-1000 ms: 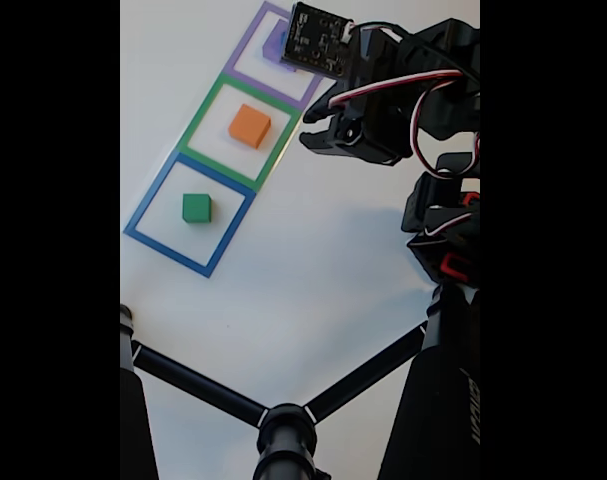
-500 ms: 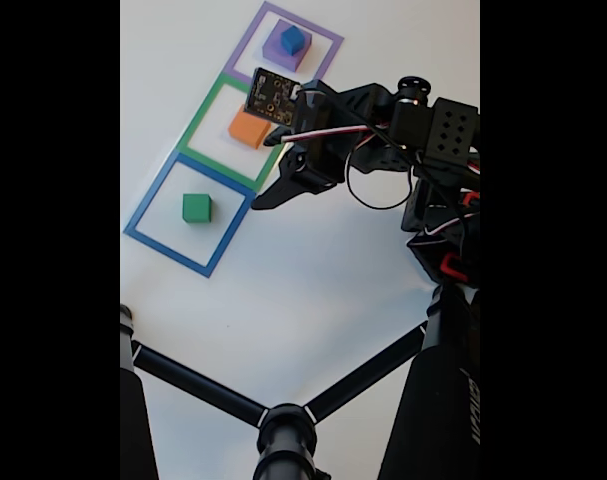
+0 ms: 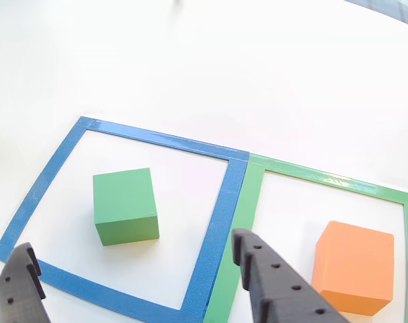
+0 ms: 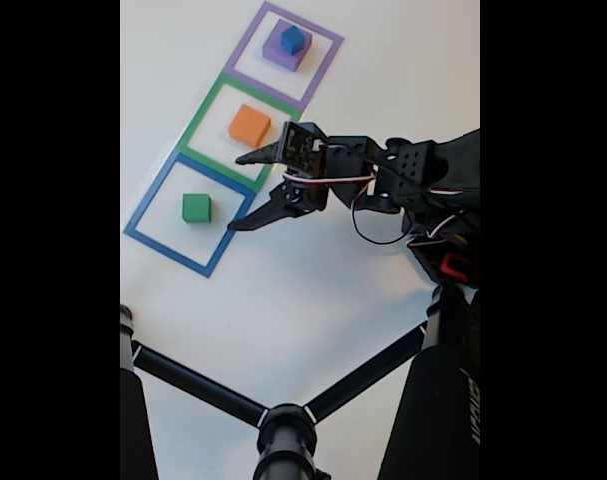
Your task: Tower of hanoi
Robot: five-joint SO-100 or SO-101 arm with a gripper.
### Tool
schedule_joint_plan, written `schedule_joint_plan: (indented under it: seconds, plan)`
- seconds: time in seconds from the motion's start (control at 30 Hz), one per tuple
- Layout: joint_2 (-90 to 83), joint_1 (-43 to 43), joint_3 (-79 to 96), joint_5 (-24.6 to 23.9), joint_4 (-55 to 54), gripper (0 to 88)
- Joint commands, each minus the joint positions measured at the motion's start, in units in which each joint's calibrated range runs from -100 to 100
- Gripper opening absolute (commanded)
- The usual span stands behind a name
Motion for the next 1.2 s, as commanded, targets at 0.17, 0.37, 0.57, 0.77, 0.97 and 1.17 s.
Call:
schedule_joint_plan:
  seconds: [0.17, 0.37, 0.57, 0.77, 0.97, 1.17]
  plan:
    - [21.84, -2.18, -2.08, 0.36, -23.0, 34.2]
    - [33.87, -2.37, -8.17, 0.36, -29.23, 33.5]
    - [43.07, -2.37, -15.99, 0.36, -31.42, 33.3]
    - [45.82, -4.77, -18.72, 0.36, -31.42, 33.3]
    - [48.16, -5.54, -21.26, 0.36, -31.42, 33.2]
    - [49.37, -6.21, -22.17, 0.36, -31.34, 33.0]
